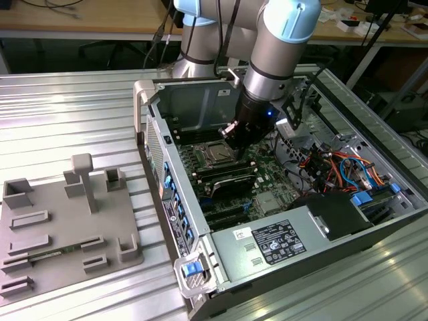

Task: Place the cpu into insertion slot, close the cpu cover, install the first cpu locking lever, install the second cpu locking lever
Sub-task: 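Install the second cpu locking lever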

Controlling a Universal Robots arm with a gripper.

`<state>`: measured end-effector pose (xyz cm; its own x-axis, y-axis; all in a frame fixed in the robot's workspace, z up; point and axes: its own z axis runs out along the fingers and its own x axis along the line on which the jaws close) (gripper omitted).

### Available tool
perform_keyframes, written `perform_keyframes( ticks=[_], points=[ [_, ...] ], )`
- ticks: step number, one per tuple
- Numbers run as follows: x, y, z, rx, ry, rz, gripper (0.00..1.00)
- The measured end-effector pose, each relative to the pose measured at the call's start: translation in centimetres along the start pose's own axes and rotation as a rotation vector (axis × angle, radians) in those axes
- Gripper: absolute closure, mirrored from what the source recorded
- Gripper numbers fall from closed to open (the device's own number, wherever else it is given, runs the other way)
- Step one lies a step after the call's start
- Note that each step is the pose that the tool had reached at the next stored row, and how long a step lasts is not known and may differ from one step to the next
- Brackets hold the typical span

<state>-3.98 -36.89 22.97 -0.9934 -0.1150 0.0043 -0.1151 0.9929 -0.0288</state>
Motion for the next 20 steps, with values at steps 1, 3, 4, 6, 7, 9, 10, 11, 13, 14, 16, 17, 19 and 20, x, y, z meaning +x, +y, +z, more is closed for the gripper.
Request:
perform_keyframes(
  ticks=[1, 3, 4, 6, 7, 9, 10, 11, 13, 14, 16, 17, 19, 20],
  points=[
    [0.23, 0.03, 0.01, 0.0, 0.0, 0.0, 0.89],
    [0.67, 0.08, 0.01, 0.0, 0.0, 0.001, 0.89],
    [1.0, 0.12, 0.01, 0.0, 0.0, 0.001, 0.89],
    [1.47, 0.17, 0.01, 0.0, 0.0001, 0.002, 0.89],
    [1.71, 0.2, 0.01, 0.0, 0.0, 0.002, 0.89],
    [2.38, 0.27, 0.02, -0.0001, 0.0, 0.002, 0.89],
    [2.64, 0.31, 0.02, 0.0, 0.0, 0.002, 0.89],
    [3.05, 0.35, 0.03, -0.0001, 0.0, 0.002, 0.89],
    [3.43, 0.39, 0.02, -0.0001, 0.0001, 0.003, 0.89],
    [3.52, 0.4, 0.02, 0.0, 0.0001, 0.003, 0.89],
    [3.52, 0.4, 0.01, -0.0001, 0.0, 0.003, 0.89],
    [3.52, 0.4, 0.0, -0.0001, 0.0, 0.003, 0.89],
    [3.53, 0.37, -0.01, 0.0, 0.0001, 0.003, 0.89],
    [3.53, 0.33, -0.01, 0.0001, 0.0001, 0.003, 0.89]
  ],
)
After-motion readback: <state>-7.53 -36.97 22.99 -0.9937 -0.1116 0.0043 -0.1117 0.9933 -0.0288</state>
